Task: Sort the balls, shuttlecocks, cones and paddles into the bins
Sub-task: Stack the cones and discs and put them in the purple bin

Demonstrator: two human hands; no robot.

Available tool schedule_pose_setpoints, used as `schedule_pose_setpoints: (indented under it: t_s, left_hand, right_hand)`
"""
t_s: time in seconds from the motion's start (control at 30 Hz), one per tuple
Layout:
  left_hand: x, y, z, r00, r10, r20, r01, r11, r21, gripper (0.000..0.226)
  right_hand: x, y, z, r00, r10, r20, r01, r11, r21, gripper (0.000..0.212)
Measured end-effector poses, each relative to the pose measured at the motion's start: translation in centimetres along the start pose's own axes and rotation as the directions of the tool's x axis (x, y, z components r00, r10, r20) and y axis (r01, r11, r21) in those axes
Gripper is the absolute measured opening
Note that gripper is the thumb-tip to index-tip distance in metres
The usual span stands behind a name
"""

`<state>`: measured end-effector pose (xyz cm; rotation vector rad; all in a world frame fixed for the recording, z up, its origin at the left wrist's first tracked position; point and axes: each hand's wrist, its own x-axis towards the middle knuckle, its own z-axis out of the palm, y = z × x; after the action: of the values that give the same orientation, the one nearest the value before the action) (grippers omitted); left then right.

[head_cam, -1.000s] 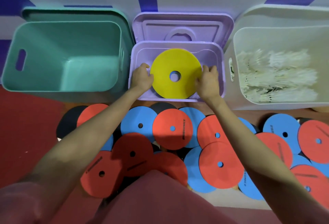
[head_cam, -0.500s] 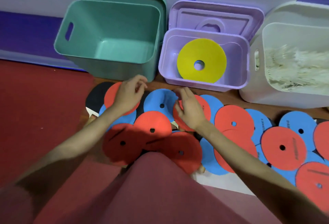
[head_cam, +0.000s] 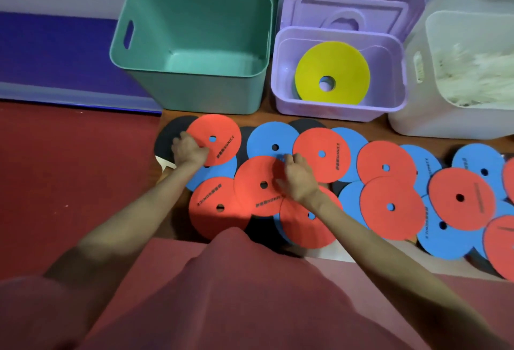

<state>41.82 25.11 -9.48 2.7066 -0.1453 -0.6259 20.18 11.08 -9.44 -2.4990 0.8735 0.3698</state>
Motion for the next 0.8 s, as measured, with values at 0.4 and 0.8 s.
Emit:
schedule_pose_setpoints:
  t_s: [0.4, 0.8]
  left_hand:
    - [1.7, -0.4, -1.4, 0.997, -0.072, 0.026, 0.07, 0.996, 0.053, 0.111]
    - [-2.5, -2.9, -1.3, 0.959, 0.256, -0.124, -0.283, 0.804, -0.523, 0.03]
  right_hand:
    - [0.6, -1.1, 1.5, 0.98, 0.2, -0.02, -0.196, 0.973, 0.124, 0.063]
    - [-1.7, -1.3, -1.2, 0.959, -0.026, -0.283, 0.084, 0.978, 0.192, 0.018]
